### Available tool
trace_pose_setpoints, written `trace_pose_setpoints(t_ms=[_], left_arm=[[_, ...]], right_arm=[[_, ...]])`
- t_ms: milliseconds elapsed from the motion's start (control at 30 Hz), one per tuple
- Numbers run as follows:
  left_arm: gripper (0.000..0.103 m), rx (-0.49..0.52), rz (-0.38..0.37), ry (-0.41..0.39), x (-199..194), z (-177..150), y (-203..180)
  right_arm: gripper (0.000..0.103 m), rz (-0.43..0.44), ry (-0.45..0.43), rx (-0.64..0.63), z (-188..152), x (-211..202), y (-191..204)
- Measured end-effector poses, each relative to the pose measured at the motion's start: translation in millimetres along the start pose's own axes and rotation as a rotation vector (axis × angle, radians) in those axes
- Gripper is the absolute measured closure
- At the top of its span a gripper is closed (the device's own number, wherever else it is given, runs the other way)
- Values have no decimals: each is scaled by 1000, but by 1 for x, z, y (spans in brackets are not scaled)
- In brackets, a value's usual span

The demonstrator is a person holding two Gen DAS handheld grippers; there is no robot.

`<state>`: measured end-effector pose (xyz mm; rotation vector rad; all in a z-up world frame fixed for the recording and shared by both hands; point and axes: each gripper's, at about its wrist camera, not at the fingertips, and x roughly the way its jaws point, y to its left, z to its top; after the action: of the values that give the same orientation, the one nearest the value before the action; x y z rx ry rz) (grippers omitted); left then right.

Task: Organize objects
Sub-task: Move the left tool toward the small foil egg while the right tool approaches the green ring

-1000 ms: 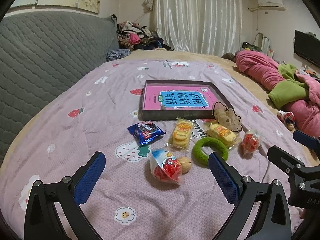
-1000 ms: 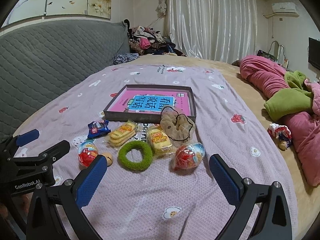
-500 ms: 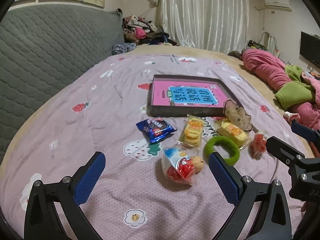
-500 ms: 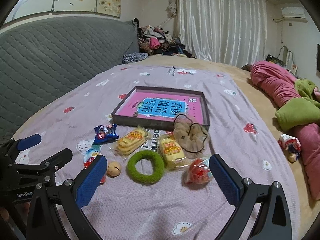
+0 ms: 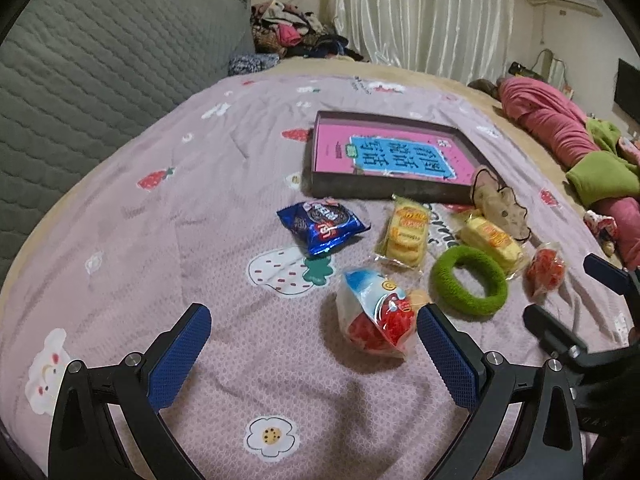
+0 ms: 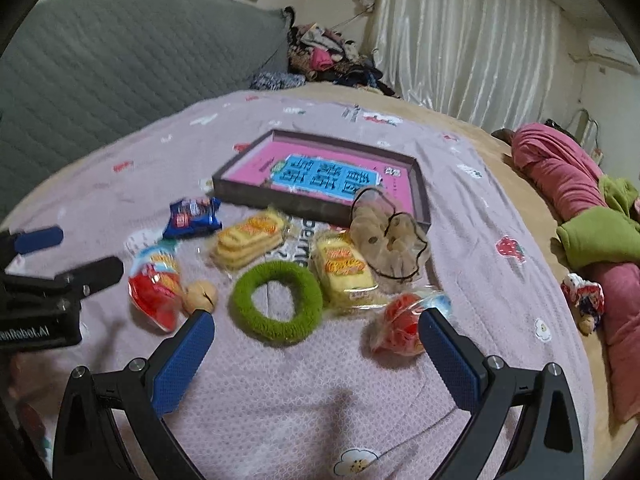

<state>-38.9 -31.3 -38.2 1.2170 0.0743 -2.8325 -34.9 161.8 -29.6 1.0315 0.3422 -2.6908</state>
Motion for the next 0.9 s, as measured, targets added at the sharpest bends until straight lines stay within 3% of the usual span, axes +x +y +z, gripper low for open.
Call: trace_pose_setpoints(t_ms=[300, 567, 667, 800, 900], left_arm=[[1, -36, -15, 49, 28, 10, -2], [1, -26, -22, 96, 49, 13, -16], [1, -33, -24, 126, 57, 13, -16], [0, -54, -33, 144, 62, 13, -12], [0, -60, -31, 152, 64, 13, -11]], right_arm=[[0, -38, 52, -159, -1, 36, 33], [1, -37, 43, -169, 2, 49, 33], [5, -33, 54, -177, 3, 55, 33], [21, -52, 65, -211, 3, 64, 39], [24, -62, 74, -253, 1, 69, 46]])
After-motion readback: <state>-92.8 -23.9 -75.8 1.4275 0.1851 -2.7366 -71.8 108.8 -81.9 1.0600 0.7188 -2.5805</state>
